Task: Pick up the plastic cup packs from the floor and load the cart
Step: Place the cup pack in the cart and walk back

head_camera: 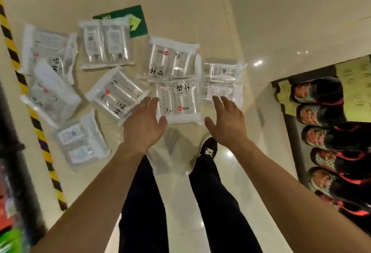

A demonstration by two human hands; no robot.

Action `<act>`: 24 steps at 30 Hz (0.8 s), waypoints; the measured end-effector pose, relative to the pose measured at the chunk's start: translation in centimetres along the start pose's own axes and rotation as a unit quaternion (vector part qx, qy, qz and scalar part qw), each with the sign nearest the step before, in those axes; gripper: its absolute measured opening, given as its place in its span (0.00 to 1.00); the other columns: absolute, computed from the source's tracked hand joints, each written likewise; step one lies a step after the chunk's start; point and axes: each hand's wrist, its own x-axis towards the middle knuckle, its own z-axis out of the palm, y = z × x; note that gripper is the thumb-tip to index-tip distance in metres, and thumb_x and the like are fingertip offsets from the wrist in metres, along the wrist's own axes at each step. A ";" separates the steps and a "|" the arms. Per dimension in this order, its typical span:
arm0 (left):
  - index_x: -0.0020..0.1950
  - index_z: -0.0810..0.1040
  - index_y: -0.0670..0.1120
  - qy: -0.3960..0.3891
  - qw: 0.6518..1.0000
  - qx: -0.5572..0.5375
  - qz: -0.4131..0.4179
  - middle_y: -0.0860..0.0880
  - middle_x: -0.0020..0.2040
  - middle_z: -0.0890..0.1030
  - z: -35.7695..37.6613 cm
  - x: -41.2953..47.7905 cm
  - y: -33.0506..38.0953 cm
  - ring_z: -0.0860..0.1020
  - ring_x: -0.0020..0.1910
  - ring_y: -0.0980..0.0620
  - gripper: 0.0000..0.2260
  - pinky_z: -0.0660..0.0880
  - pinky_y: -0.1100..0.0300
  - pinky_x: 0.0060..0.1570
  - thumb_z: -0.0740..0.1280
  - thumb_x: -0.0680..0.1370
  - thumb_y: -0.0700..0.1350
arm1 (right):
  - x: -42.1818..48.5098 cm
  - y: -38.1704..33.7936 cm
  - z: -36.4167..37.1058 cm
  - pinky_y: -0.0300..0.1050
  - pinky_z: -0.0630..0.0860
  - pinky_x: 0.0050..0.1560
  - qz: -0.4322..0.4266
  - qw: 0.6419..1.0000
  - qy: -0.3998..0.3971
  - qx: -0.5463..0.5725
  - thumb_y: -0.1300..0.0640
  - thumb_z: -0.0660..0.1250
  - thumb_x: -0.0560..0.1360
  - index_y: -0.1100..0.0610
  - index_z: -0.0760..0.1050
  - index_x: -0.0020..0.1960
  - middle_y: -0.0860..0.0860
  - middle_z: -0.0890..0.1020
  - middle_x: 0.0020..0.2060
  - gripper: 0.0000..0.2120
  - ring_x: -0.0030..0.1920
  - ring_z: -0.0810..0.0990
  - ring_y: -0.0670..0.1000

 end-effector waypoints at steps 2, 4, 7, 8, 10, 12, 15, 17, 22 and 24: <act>0.77 0.61 0.46 0.004 1.000 -0.005 -0.001 0.42 0.76 0.63 3.6 4.5 -2.0 0.62 0.74 0.43 0.33 0.64 0.48 0.69 0.54 0.74 0.58 | 4.1 0.6 3.5 0.57 0.55 0.75 0.003 1.000 -0.003 0.006 0.44 0.61 0.78 0.51 0.52 0.78 0.56 0.57 0.77 0.34 0.77 0.55 0.59; 0.77 0.61 0.46 0.003 1.000 0.000 -0.004 0.43 0.76 0.63 7.5 8.9 -4.0 0.63 0.73 0.42 0.30 0.64 0.48 0.67 0.56 0.77 0.57 | 8.1 1.2 7.6 0.56 0.53 0.75 0.014 1.000 -0.011 0.012 0.44 0.60 0.78 0.51 0.51 0.79 0.55 0.57 0.77 0.33 0.77 0.54 0.58; 0.77 0.58 0.46 -0.012 1.000 0.001 -0.025 0.42 0.74 0.64 13.9 15.0 -7.5 0.65 0.70 0.40 0.28 0.66 0.46 0.64 0.59 0.80 0.54 | 13.5 2.4 14.5 0.56 0.56 0.74 0.026 0.999 -0.005 0.037 0.45 0.61 0.78 0.52 0.53 0.78 0.56 0.59 0.77 0.34 0.76 0.56 0.59; 0.78 0.57 0.46 -0.017 0.999 0.002 -0.028 0.39 0.73 0.65 16.0 16.8 -8.9 0.67 0.69 0.39 0.28 0.67 0.45 0.63 0.59 0.80 0.54 | 15.2 2.8 16.8 0.57 0.58 0.73 0.030 0.998 -0.002 0.046 0.45 0.62 0.78 0.52 0.53 0.78 0.56 0.59 0.76 0.34 0.76 0.57 0.59; 0.78 0.54 0.45 -0.030 0.999 -0.001 -0.036 0.36 0.71 0.66 20.2 20.1 -11.6 0.71 0.65 0.36 0.30 0.71 0.42 0.60 0.58 0.80 0.55 | 18.4 3.6 21.0 0.57 0.60 0.72 0.039 0.997 -0.002 0.069 0.46 0.62 0.77 0.51 0.52 0.79 0.56 0.60 0.76 0.35 0.75 0.58 0.58; 0.79 0.51 0.44 -0.036 0.998 -0.010 -0.058 0.33 0.70 0.66 23.7 22.9 -13.9 0.71 0.64 0.34 0.31 0.71 0.41 0.59 0.59 0.80 0.54 | 21.2 4.3 24.6 0.57 0.61 0.72 0.060 0.993 -0.009 0.105 0.46 0.63 0.78 0.48 0.48 0.79 0.56 0.58 0.77 0.36 0.76 0.57 0.58; 0.79 0.47 0.43 -0.032 0.996 -0.024 -0.075 0.33 0.71 0.66 27.6 26.2 -16.5 0.70 0.66 0.35 0.33 0.69 0.44 0.63 0.57 0.80 0.55 | 24.9 5.0 29.1 0.53 0.62 0.70 0.100 0.972 -0.022 0.210 0.48 0.65 0.78 0.45 0.42 0.79 0.53 0.56 0.77 0.39 0.75 0.58 0.56; 0.79 0.45 0.44 -0.027 0.993 -0.069 -0.089 0.37 0.74 0.65 29.7 27.4 -17.1 0.68 0.69 0.38 0.33 0.65 0.50 0.65 0.58 0.81 0.54 | 26.3 5.1 31.2 0.49 0.63 0.65 0.114 0.962 -0.010 0.248 0.50 0.66 0.77 0.45 0.40 0.79 0.51 0.59 0.76 0.41 0.73 0.62 0.56; 0.79 0.47 0.45 0.008 0.989 -0.120 -0.090 0.37 0.75 0.61 31.5 27.2 -16.4 0.66 0.70 0.39 0.35 0.61 0.55 0.65 0.61 0.78 0.53 | 26.3 4.9 31.7 0.50 0.62 0.67 0.115 0.955 0.031 0.273 0.50 0.66 0.76 0.45 0.41 0.79 0.49 0.58 0.76 0.42 0.73 0.61 0.54; 0.78 0.55 0.43 0.020 0.996 -0.069 -0.056 0.34 0.74 0.63 29.9 25.8 -15.9 0.69 0.66 0.35 0.31 0.67 0.49 0.63 0.60 0.79 0.51 | 25.3 4.6 29.6 0.43 0.61 0.63 0.115 0.951 0.034 0.284 0.51 0.66 0.77 0.45 0.41 0.79 0.48 0.58 0.77 0.42 0.73 0.61 0.51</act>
